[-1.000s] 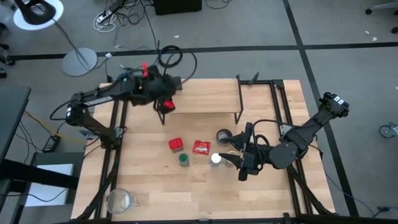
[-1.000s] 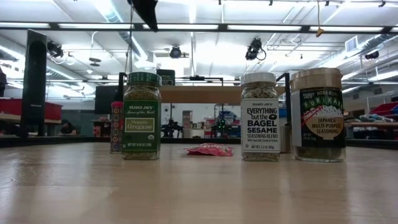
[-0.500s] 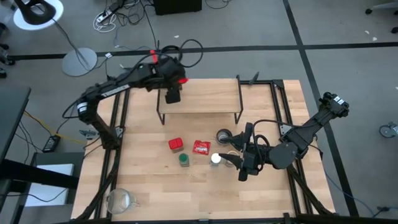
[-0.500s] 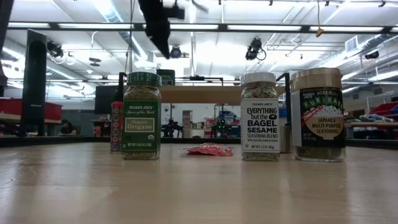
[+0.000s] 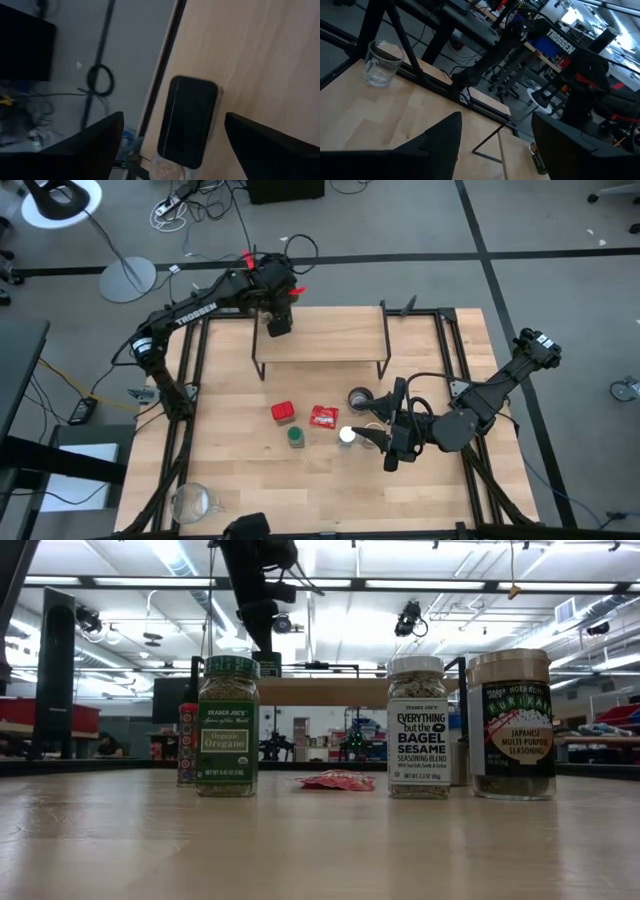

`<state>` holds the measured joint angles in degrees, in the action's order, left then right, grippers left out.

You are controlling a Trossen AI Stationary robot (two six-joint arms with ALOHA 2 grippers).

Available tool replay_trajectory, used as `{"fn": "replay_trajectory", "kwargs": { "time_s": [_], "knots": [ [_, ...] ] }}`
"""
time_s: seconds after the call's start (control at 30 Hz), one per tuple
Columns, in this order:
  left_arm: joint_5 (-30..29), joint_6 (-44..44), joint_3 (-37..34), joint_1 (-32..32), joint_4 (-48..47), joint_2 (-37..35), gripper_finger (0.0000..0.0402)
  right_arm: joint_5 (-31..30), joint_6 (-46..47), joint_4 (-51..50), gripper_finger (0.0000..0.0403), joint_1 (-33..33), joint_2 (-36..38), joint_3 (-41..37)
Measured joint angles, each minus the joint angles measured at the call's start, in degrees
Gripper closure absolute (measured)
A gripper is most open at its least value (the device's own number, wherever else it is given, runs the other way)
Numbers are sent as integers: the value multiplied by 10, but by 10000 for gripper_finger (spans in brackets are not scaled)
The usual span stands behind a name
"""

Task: Shelf spices
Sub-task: Remove the black seasoning can from the shelf

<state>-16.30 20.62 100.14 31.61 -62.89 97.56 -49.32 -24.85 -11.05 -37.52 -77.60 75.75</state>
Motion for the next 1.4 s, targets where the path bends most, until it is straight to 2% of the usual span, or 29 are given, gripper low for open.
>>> {"fn": "replay_trajectory", "kwargs": {
  "time_s": [0.1,0.3,0.47,0.63,0.9,0.97,1.2,1.4],
  "knots": [
    [41,-7,-2,11,-2,0,50,0,-3,0,163,0,0,0],
    [68,-7,-26,21,7,0,54,3,-3,0,163,0,0,0],
    [76,-8,-60,22,16,0,83,15,-4,2,163,0,0,0],
    [87,-14,-76,25,21,0,137,16,-4,2,163,0,0,0],
    [98,-16,-76,24,26,0,264,15,-4,2,163,0,0,0],
    [109,-19,-76,24,30,-1,285,15,-4,2,163,0,0,0],
    [130,-45,-59,15,22,-1,286,15,-3,2,163,0,0,0],
    [155,-88,5,-14,-47,-1,286,15,-3,2,163,0,0,0]
  ]
}}
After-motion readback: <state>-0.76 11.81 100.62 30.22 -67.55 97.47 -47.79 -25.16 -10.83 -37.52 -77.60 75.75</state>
